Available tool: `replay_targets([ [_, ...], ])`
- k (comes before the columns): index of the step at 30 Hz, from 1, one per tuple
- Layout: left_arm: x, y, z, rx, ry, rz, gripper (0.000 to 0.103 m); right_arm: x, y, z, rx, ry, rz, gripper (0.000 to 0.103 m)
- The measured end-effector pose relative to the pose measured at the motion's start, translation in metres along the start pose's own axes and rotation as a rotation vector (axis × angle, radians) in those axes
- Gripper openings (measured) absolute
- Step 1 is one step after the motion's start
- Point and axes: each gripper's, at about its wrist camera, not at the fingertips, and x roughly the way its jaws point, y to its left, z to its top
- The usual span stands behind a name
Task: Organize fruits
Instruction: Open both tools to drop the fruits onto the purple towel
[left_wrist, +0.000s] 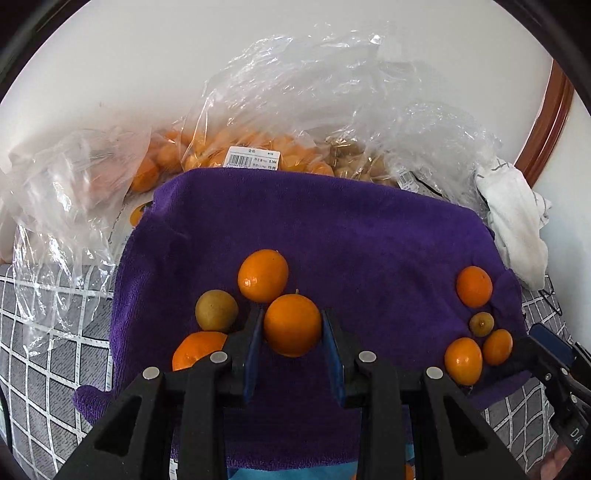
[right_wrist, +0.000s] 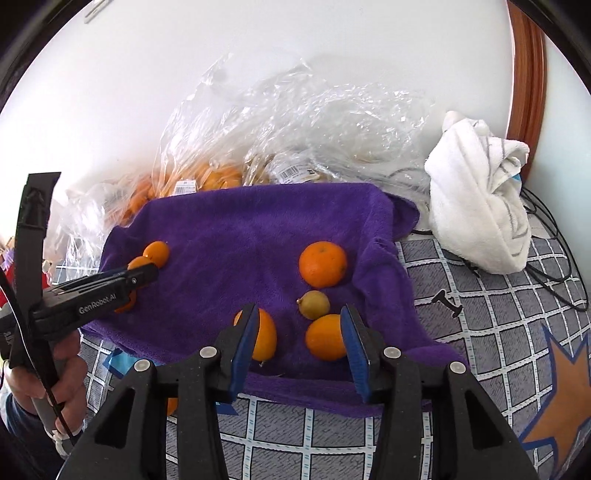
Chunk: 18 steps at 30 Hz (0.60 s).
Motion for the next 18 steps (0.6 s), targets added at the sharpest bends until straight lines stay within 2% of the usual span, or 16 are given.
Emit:
replay_targets([
  [8, 0.003, -0.003, 0.000, 0.013, 0.003, 0.005, 0.030, -0.005, -0.004, -0.001, -0.003, -0.010, -0.034, 0.045],
  [10, 0.000, -0.003, 0.000, 0.015, -0.006, 0.011, 0.034, -0.008, -0.004, -0.002, -0.006, -0.016, -0.046, 0.045],
  [11, -0.004, -0.002, 0.000, 0.010, -0.012, 0.008, 0.035, -0.010, -0.004, -0.003, -0.006, -0.018, -0.050, 0.045],
  [15, -0.035, 0.005, -0.007, -0.012, -0.074, -0.024, 0.050, -0.021, -0.003, -0.011, -0.007, -0.025, -0.076, 0.045],
  [18, -0.063, 0.012, -0.014, -0.003, -0.126, 0.007, 0.050, -0.031, -0.001, -0.019, 0.001, -0.030, -0.085, 0.045],
])
